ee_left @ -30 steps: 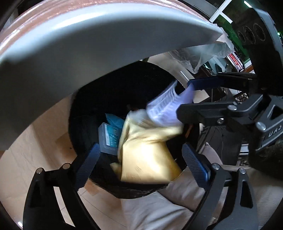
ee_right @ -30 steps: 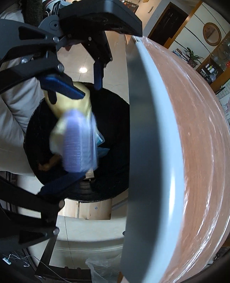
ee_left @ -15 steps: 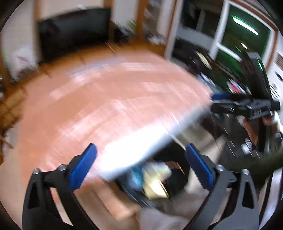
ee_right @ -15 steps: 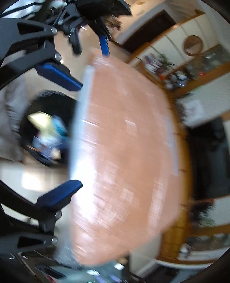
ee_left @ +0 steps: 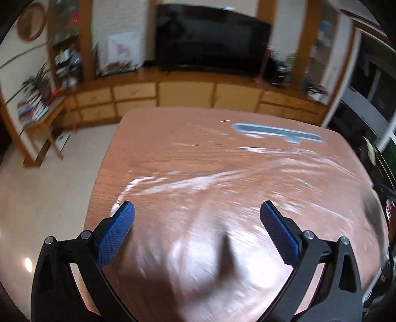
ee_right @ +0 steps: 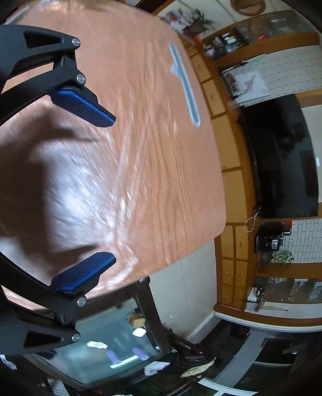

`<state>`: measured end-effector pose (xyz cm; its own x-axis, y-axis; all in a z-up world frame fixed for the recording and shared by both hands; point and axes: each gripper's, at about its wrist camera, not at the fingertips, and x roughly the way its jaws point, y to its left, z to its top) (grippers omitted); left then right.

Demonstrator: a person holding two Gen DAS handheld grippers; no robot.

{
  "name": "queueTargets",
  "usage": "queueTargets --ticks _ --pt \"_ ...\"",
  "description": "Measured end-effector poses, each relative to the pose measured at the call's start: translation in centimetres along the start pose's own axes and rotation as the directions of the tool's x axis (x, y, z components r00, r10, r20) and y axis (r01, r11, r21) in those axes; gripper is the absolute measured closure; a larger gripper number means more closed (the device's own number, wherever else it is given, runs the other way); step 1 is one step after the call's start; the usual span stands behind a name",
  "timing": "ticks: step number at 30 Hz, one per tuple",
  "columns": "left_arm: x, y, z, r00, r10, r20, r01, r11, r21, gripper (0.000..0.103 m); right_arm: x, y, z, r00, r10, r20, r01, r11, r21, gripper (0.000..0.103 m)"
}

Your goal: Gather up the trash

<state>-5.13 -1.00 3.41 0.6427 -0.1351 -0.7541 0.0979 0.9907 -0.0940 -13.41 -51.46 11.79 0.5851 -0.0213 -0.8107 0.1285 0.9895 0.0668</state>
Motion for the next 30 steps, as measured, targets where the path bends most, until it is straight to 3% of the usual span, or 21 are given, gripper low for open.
queueTargets --ticks 7,16,30 --pt "3.7 2.8 0.6 0.994 0.105 -0.044 -0.107 0.992 -0.064 0.002 3.4 -1.0 0.7 0.998 -0.040 -0.038 0.040 0.999 -0.003 0.004" --pt "5.6 2.5 1.5 0.985 0.144 -0.095 -0.147 0.989 -0.031 0.002 4.1 -0.6 1.4 0.996 -0.068 -0.051 0.067 0.997 -0.025 0.004" --pt "5.4 2.4 1.4 0.985 0.144 -0.094 -0.148 0.988 -0.033 0.001 4.1 -0.6 1.3 0.996 -0.070 -0.052 0.069 0.997 -0.027 0.004"
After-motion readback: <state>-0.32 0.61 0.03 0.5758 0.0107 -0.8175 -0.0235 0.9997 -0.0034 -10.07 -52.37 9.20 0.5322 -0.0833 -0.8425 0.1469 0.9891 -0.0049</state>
